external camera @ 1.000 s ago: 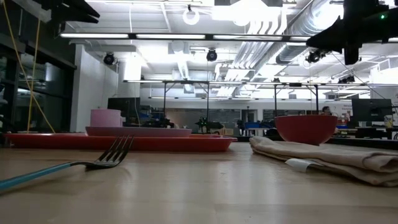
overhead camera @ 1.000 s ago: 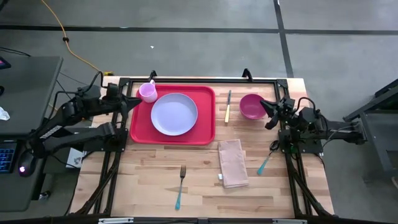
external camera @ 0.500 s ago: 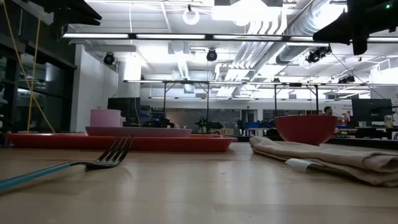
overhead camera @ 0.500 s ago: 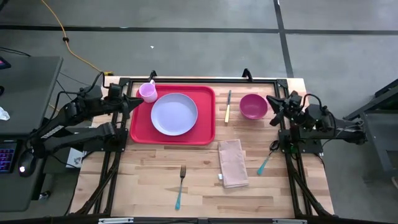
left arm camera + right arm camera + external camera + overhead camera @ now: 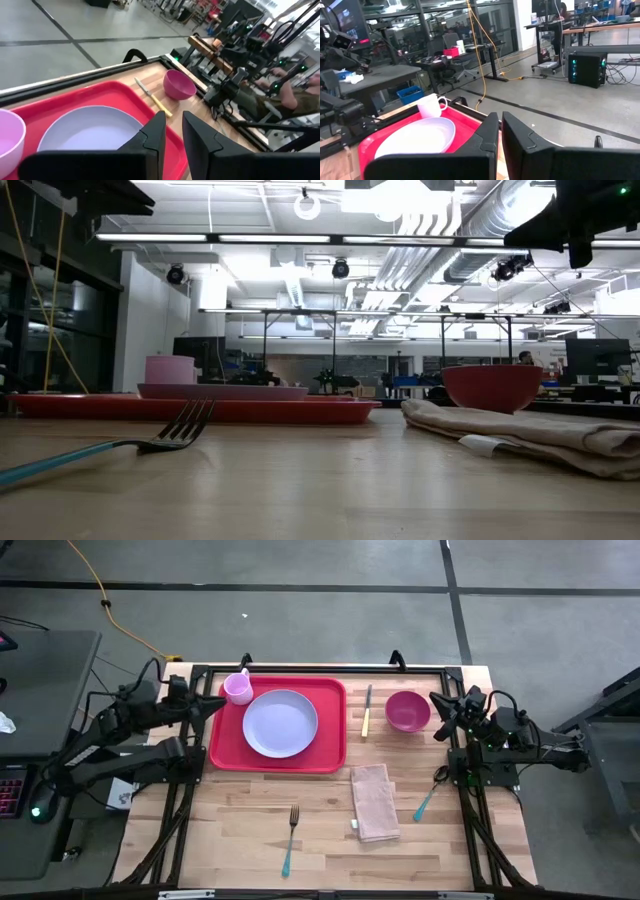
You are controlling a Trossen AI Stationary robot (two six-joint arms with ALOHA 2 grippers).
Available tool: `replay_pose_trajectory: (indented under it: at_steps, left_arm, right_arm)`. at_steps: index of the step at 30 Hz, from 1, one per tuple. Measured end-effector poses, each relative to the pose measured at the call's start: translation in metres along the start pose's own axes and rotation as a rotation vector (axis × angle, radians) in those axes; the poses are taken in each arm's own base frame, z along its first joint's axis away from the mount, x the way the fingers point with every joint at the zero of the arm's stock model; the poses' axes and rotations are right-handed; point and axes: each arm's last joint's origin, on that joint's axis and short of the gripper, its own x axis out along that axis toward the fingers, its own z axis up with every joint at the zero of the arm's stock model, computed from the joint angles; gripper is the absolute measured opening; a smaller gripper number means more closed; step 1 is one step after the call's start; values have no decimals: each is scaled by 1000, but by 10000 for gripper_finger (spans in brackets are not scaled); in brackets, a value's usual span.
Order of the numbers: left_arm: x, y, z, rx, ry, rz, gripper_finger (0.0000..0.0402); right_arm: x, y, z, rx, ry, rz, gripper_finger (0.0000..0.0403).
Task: Set up tray
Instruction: Put the pink bowl on the purple plate
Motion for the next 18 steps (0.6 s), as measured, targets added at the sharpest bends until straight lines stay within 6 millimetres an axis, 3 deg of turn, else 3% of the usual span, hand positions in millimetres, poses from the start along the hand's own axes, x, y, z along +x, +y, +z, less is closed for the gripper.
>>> replay_pose_trajectory:
  at_steps: [6,18]
  left_arm:
    - [3,11,-19,-43,-37,-38,94]
    - [7,19,-37,-43,-6,-92,94]
  right_arm:
    - [0,0,0,8,0,-1,0]
    - [0,0,1,28,-10,1,0]
